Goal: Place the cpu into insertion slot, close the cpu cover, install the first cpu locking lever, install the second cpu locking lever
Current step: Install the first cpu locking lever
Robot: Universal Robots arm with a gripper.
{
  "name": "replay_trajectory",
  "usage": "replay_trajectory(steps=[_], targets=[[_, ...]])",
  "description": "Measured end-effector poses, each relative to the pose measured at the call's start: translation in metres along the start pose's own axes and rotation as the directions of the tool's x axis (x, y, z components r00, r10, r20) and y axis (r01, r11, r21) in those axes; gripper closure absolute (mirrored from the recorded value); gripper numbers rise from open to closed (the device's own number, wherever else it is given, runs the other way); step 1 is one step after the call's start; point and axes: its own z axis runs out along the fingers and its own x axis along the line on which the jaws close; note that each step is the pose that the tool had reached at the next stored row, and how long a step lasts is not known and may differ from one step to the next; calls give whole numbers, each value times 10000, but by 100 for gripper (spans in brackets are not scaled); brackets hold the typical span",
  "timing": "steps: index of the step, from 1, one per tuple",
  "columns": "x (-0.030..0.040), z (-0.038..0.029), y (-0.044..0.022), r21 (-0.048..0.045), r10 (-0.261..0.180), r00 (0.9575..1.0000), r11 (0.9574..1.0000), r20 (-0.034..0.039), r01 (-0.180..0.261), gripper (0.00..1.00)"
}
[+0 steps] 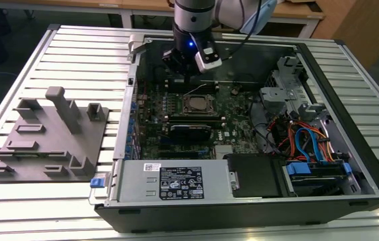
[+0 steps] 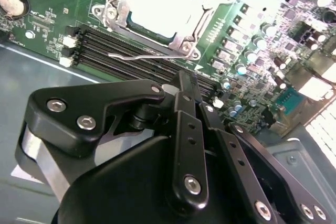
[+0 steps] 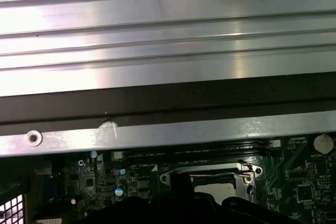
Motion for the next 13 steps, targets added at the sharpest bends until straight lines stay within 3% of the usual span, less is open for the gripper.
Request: replay_trajectory(steps=[6,13], targets=[[-41,15,3,-1,-470,9989,9989,-38,470,90],[-50,21,3,0,-477,9989,9989,-39,477,90]])
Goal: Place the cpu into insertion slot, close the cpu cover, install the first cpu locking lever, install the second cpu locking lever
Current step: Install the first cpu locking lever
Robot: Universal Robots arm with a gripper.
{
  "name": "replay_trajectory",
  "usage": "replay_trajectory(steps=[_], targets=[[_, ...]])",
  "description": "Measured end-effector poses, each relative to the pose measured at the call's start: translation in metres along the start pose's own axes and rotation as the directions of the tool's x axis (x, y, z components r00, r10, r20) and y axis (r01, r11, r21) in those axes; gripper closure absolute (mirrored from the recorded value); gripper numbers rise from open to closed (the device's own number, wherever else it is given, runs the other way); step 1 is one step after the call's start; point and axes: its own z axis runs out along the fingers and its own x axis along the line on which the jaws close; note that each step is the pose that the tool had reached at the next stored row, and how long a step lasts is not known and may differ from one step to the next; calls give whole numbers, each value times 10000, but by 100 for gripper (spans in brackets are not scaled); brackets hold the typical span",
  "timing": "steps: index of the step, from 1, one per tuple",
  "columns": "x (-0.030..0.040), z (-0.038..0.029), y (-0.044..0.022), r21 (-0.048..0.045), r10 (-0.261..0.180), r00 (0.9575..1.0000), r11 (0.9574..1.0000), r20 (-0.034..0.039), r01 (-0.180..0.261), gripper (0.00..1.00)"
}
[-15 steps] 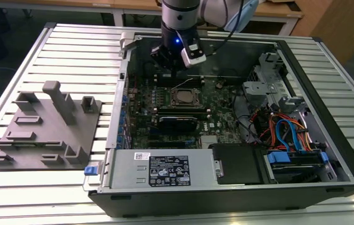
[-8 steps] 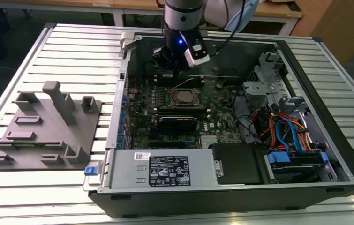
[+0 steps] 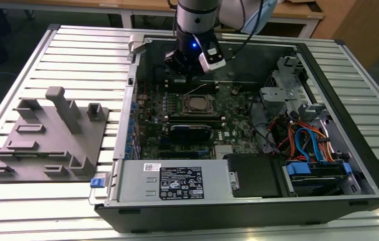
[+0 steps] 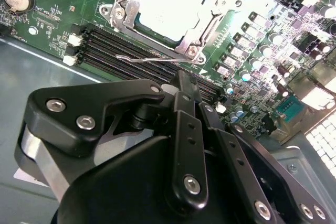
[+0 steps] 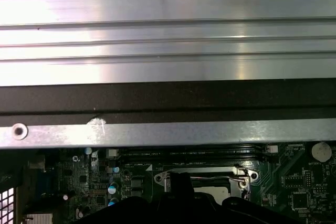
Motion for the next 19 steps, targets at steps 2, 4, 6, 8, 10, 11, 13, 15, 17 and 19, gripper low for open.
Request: replay_trajectory(steps=[2,4,6,8,10,11,13,15,17,19], targets=[[0,0,0,-1,-1,10000,10000,0,1,90],[0,1,0,0,-1,10000,10000,1,1,90],[0,2,0,-1,0,10000,10000,1,0,90],[-3,4,-3,-17,-2,10000,10000,1,2,90],[-17,6,-13,-78,-1,10000,10000,-4,1,90],[-26,7,-19,-120,-1,10000,9999,-5,1,90],[-47,14,-20,-154,1,10000,9999,-7,-2,90],[-63,21,-20,-152,3,10000,9999,-9,-3,90],[-78,28,-16,-153,3,10000,9999,-8,-3,90],[-97,40,-13,-155,2,10000,9999,-7,-3,90]])
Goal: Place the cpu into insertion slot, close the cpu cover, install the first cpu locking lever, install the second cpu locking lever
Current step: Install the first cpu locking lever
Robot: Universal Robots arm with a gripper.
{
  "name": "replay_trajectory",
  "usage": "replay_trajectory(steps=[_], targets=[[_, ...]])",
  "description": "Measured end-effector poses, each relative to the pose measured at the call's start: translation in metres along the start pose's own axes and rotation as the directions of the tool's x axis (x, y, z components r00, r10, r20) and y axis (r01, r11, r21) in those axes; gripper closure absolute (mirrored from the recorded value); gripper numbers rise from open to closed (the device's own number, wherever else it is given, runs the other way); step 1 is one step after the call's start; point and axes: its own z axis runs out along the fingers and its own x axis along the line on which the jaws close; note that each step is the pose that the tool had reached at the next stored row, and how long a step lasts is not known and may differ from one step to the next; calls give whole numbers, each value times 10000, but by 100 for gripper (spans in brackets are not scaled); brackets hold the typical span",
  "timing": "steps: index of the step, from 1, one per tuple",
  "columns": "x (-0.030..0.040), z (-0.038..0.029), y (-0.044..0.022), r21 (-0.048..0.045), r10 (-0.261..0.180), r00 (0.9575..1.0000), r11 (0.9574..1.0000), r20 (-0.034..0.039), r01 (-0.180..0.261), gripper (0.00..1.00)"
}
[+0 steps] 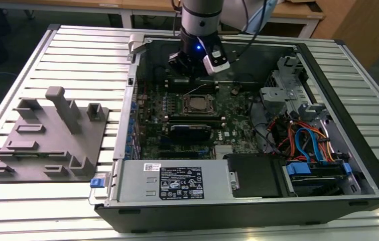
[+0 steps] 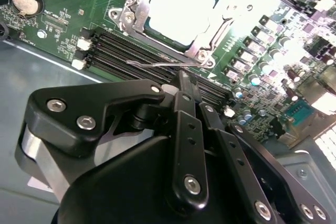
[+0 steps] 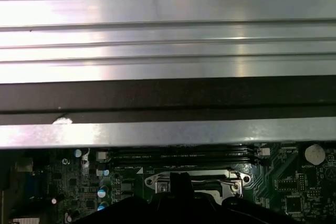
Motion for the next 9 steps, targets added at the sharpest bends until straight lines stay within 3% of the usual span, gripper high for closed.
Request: replay_trajectory(steps=[9], targets=[[-14,66,76,93,-52,10000,9999,0,52,90]])
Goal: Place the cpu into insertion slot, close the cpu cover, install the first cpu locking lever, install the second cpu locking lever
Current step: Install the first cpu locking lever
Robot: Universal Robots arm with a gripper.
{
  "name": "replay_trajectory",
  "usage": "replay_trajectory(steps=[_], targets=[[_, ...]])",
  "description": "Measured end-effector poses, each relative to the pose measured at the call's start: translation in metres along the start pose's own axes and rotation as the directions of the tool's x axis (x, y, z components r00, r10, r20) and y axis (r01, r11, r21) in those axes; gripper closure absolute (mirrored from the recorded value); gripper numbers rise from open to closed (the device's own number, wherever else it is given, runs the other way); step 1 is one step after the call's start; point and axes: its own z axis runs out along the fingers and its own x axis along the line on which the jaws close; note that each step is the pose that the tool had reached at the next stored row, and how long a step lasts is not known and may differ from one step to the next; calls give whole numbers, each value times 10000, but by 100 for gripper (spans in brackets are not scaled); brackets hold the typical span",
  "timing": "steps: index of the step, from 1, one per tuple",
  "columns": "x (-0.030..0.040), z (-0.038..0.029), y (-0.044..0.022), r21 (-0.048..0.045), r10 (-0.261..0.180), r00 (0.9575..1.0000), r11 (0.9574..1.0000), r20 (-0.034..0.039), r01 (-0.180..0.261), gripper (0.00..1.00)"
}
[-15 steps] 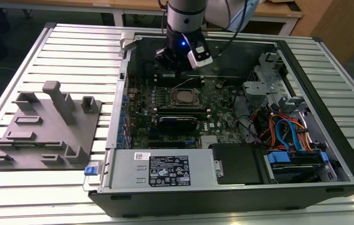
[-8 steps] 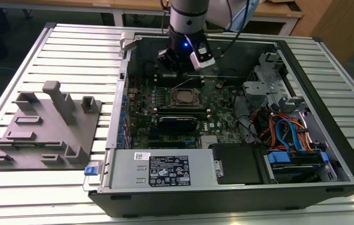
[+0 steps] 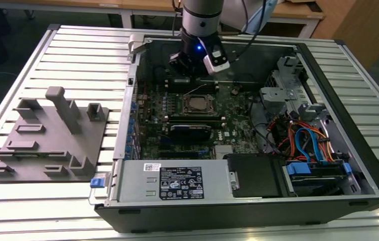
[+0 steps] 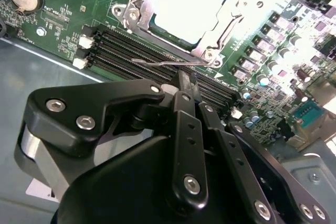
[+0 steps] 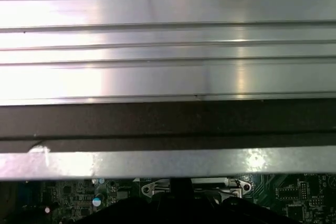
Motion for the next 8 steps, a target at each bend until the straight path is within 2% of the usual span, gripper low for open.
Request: replay_trajectory(steps=[3,8], targets=[[-11,8,8,9,-26,10000,10000,-2,26,90],[-57,11,10,76,-24,10000,10000,0,24,90]])
